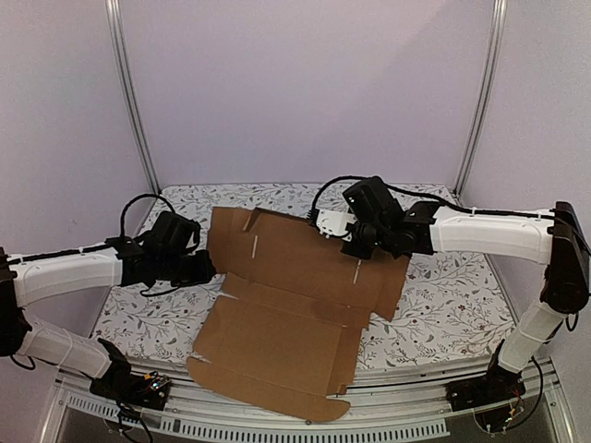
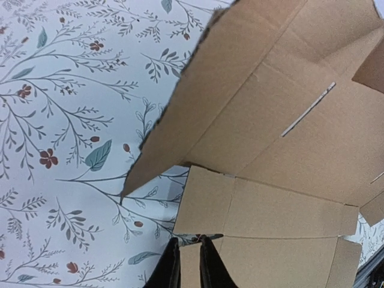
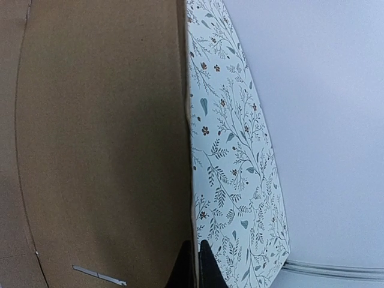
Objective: Fold the paper box
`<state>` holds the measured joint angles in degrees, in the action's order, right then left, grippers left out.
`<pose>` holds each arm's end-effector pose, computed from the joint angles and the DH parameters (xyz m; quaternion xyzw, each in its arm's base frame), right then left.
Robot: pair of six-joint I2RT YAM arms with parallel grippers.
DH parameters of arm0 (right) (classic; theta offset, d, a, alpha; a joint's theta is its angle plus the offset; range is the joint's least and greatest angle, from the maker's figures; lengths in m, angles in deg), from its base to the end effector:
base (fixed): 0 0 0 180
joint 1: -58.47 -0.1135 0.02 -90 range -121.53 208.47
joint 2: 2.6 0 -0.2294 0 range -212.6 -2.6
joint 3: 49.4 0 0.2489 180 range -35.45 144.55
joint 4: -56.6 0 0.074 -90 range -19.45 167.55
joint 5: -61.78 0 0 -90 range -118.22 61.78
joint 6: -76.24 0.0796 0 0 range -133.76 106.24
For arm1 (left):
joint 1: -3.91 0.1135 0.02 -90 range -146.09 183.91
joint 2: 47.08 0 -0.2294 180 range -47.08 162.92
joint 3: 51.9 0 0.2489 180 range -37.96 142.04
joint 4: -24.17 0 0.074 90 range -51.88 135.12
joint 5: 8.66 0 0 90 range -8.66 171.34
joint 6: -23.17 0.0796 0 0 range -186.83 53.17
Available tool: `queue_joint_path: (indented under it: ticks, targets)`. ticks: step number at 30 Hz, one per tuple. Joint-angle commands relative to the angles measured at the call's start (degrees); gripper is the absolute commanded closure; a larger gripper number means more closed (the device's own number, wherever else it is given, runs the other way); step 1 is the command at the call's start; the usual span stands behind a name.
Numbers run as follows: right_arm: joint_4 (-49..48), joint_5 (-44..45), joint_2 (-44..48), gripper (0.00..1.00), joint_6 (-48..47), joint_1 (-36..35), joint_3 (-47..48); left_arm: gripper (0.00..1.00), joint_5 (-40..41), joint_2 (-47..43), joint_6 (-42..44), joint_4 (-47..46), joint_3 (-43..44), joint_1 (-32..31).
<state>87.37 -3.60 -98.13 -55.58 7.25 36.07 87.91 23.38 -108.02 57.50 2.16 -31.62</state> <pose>0.2751 0.2894 0.2027 -0.5836 0.6757 -0.1599 0.4210 0.2340 -0.1559 0.1426 -0.0660 0.9352 -0.1711 0.3029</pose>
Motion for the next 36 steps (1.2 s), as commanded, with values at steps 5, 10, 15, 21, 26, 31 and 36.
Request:
queue_joint_path:
  ticks: [5, 10, 15, 21, 26, 31, 36]
  targets:
    - [4.15, -7.26, 2.78, 1.00, 6.06, 0.71, 1.33, 0.87, 4.42, 6.29, 0.14, -6.14, -0.46, -0.33]
    - [4.44, -7.79, 3.54, 1.00, 6.97, 0.76, 1.04, 0.88, 7.22, 9.68, -0.26, -6.62, -0.26, -0.33]
    - [4.40, -7.40, 3.55, 1.00, 7.28, 0.69, 0.81, 0.93, 6.94, 11.68, -0.46, -6.38, -0.19, -0.42]
    - [4.29, -7.32, 3.20, 1.00, 7.63, 0.72, 0.81, 1.00, 3.16, 13.25, -0.72, -5.76, -0.22, -0.55]
    - [4.11, -6.93, 2.90, 1.00, 7.68, 0.75, 0.89, 1.00, -0.44, 12.35, -0.65, -5.63, -0.20, -0.73]
    - [3.97, -6.92, 2.34, 1.00, 8.11, 0.73, 0.98, 1.00, -4.20, 11.20, -0.77, -6.32, 0.31, -1.01]
    - [3.77, -7.31, 2.17, 1.00, 8.98, 0.71, 1.24, 1.00, -6.12, 11.46, -1.35, -7.59, 0.98, -2.01]
